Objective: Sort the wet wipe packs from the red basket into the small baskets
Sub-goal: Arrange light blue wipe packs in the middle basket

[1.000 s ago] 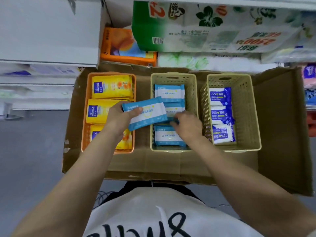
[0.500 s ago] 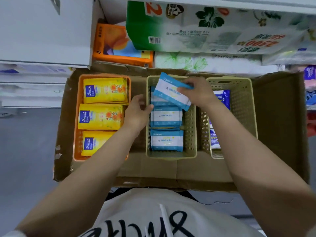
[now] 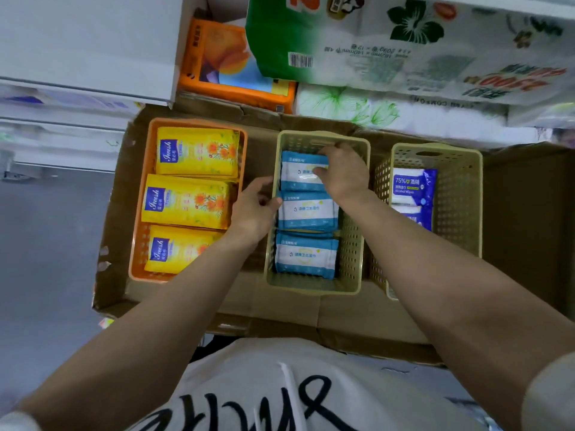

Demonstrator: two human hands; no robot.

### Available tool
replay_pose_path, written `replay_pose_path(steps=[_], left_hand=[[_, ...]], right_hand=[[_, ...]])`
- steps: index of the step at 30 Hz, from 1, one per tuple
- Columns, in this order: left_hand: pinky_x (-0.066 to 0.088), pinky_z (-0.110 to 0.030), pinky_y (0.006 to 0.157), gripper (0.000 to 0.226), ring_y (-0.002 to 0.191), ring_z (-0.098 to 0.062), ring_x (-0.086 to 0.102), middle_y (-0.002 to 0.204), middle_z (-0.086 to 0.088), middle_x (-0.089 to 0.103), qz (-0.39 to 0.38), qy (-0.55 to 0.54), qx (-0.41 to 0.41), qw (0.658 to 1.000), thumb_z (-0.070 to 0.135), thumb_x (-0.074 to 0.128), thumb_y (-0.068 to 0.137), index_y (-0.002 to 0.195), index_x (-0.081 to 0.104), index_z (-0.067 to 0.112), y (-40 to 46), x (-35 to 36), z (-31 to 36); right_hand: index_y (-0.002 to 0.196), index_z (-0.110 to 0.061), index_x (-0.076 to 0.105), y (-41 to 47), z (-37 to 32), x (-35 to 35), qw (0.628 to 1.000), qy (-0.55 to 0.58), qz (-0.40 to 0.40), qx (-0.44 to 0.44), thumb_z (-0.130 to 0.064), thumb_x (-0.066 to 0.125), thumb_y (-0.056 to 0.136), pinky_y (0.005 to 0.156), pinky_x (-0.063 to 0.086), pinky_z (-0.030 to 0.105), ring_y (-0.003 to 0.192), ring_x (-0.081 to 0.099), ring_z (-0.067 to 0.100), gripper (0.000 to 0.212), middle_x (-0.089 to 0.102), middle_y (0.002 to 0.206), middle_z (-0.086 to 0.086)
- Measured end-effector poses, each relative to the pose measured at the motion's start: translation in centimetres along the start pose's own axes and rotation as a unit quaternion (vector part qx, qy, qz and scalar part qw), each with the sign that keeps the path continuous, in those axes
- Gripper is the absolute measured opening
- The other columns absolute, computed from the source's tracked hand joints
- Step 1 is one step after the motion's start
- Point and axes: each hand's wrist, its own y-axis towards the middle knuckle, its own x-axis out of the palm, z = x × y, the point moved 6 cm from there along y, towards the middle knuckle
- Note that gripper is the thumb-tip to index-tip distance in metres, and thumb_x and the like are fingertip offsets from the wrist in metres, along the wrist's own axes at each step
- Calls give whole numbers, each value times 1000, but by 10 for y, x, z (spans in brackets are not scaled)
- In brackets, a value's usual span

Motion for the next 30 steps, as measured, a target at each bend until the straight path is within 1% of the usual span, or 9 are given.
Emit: replay_pose_path(steps=[3, 8, 13, 15, 19, 23, 26, 28, 30], left_hand=[[40, -17, 63, 42, 103, -10, 50, 112, 9, 53, 2, -10, -6, 1000, 21, 61, 95, 134, 51, 35, 0, 1, -1], [45, -21, 68, 41, 107, -12, 51, 115, 6, 54, 6, -12, -5, 1000, 21, 60, 95, 134, 51, 35, -1, 2, -2], [44, -18, 66, 37, 95, -4, 54, 105, 10, 58, 7, -15, 8, 1000, 21, 60, 95, 129, 54, 36, -2, 2, -2], [44, -18, 67, 37, 91, 0, 53, 101, 13, 58, 10, -11, 12, 1000, 21, 60, 95, 128, 54, 36, -2, 2, -3], [48, -21, 71, 36, 95, -4, 55, 103, 13, 59, 20, -7, 17, 1000, 22, 60, 96, 129, 54, 37, -3, 3, -3], [51, -22, 69, 37, 99, -9, 58, 107, 7, 61, 29, 1, 12, 1000, 23, 60, 95, 129, 54, 38, -2, 3, -3], [46, -19, 64, 38, 98, -9, 55, 104, 12, 58, 36, 23, 12, 999, 22, 60, 95, 130, 54, 38, -3, 3, 1], [51, -23, 71, 40, 103, -13, 55, 110, 8, 58, 39, 37, 5, 999, 22, 61, 95, 132, 53, 35, -4, 2, 5], [54, -36, 89, 42, 112, -19, 57, 124, 0, 58, 31, 45, -8, 998, 22, 61, 95, 135, 51, 29, -6, 0, 8]], right_hand=[[133, -18, 60, 2, 1, -1, 1000, 8, 0, -4, -30, 67, 91, 94, 48, 39, 120, 54, 30, 44, 56, 131, 11], [134, -16, 56, -1, -2, -1, 998, -61, 28, -13, -33, 63, 94, 101, 40, 38, 127, 44, 31, 44, 57, 133, 11], [135, -16, 52, -12, -7, 4, 985, -159, 71, 0, -35, 60, 95, 87, 44, 35, 127, 38, 31, 44, 50, 133, 11], [134, -17, 51, -14, -6, 6, 987, -144, 74, 2, -35, 60, 95, 85, 45, 35, 127, 38, 30, 44, 47, 134, 11], [139, -20, 49, -11, -3, 15, 997, -63, 33, -25, -41, 60, 94, 103, 39, 38, 130, 36, 29, 51, 47, 137, 10], [139, -20, 49, -7, -2, 14, 997, -71, 18, -29, -40, 61, 93, 106, 35, 39, 132, 35, 31, 51, 46, 138, 12], [140, -18, 48, -5, -6, 11, 996, -85, -9, -34, -40, 61, 94, 105, 36, 40, 132, 35, 32, 53, 46, 139, 14], [140, -17, 48, -4, -8, 7, 995, -86, -38, -37, -39, 61, 93, 103, 38, 40, 133, 36, 32, 54, 46, 138, 14], [138, -15, 51, -5, -11, -2, 993, -88, -60, -43, -37, 61, 93, 100, 41, 40, 129, 41, 31, 51, 49, 135, 14]])
